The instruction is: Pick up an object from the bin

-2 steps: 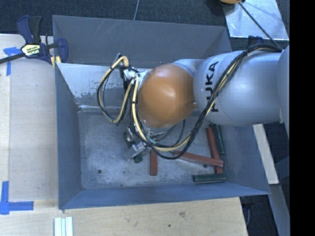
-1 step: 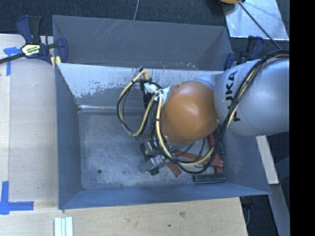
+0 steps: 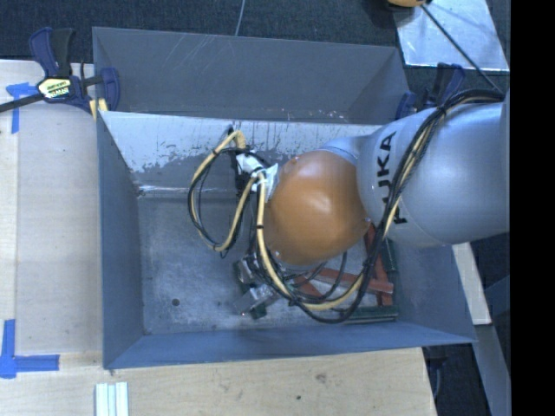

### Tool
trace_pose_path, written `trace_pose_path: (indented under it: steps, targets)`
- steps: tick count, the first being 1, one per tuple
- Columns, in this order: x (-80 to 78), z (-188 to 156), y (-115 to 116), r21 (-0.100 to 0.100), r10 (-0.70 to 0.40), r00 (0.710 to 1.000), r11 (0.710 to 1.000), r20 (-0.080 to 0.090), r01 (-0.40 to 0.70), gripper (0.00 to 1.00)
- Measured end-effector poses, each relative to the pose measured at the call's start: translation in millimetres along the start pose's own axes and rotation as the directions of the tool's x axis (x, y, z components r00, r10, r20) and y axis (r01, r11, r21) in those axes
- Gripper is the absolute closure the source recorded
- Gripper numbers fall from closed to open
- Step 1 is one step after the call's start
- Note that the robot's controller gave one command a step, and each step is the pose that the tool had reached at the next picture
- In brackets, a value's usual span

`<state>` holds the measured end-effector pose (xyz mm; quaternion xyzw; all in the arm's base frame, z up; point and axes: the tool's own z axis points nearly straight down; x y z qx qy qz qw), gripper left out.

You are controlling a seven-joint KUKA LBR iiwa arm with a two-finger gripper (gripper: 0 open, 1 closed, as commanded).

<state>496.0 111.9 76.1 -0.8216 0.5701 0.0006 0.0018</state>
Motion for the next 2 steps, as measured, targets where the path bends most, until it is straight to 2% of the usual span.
trace_pose_path:
  steps: [1, 2]
  targets:
    - [0.3, 0.1, 0.1, 0.0, 0.001, 1.0, 1.0, 0.0, -0.001, 1.0]
    - [-11.3, -135.4, -14.7, -0.001, -0.017, 1.0, 1.0, -0.001, 0.017, 1.0]
